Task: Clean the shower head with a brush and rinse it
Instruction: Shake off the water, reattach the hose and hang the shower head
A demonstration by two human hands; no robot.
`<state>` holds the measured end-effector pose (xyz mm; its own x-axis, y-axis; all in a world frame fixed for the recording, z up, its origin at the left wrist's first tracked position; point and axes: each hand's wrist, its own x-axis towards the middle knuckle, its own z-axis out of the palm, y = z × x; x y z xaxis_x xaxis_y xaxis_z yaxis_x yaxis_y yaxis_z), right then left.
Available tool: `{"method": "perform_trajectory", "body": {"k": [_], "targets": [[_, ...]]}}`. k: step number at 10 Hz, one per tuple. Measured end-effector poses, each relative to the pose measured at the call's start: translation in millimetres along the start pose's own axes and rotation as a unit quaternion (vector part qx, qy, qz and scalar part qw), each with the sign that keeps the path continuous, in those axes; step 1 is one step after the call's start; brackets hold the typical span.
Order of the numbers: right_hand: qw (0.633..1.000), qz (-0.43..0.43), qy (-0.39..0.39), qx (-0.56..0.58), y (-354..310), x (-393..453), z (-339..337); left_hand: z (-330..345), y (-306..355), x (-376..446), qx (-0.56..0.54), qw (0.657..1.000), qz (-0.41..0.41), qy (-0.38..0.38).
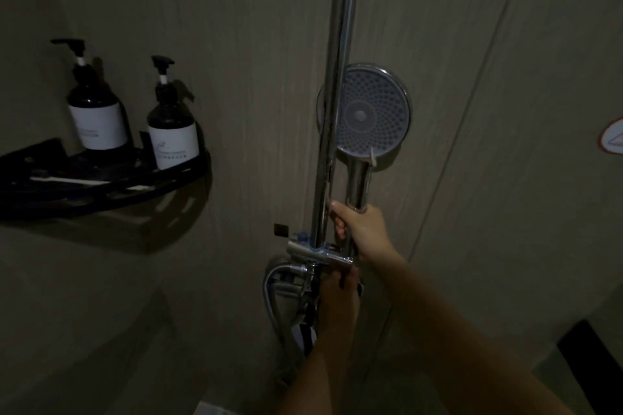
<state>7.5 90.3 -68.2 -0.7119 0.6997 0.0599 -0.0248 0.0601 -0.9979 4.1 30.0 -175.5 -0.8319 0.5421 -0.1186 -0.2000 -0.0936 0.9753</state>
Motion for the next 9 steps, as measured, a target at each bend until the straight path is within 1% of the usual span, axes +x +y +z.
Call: {"method": "perform_trajectory", "body": {"k": [1,2,3,4,5,6,7,8,9], "targets": [[1.000,-0.006,0.012,-0.012,1.1,-5.3,-1.5,-8.3,-0.5,0.6,0.071,0.997,0.016,-0.031],[0.999,0.007,0.039,-0.022,15.5,-8.8,0.3,-11.7,-7.2,-2.7,0.107,0.994,0.005,-0.016],[0.998,0.004,0.061,-0.029,29.4,-9.8,5.2,-8.4,-21.7,-1.7,0.093,0.995,0.009,0.014],[0.997,0.003,0.046,-0.068,28.8,-7.3,2.7,-10.5,-17.1,-3.5,0.109,0.994,0.004,-0.006],[0.995,0.017,0.025,-0.090,26.3,-7.3,-1.2,-12.3,-6.4,-7.1,0.088,0.996,0.022,-0.004],[0.994,0.028,0.049,-0.091,27.9,-6.7,-0.1,-10.9,7.1,-4.6,0.089,0.994,0.034,-0.053],[0.994,0.024,0.065,-0.089,27.1,-9.9,3.4,-15.2,21.6,10.4,-0.067,0.998,0.001,-0.010],[0.994,0.018,0.078,-0.068,24.2,-15.3,7.0,-13.1,32.8,-5.3,0.031,0.999,-0.005,-0.030],[0.993,0.025,0.092,-0.069,24.6,-19.0,9.0,-12.5,19.0,-2.5,0.075,0.996,-0.029,-0.046]]}}
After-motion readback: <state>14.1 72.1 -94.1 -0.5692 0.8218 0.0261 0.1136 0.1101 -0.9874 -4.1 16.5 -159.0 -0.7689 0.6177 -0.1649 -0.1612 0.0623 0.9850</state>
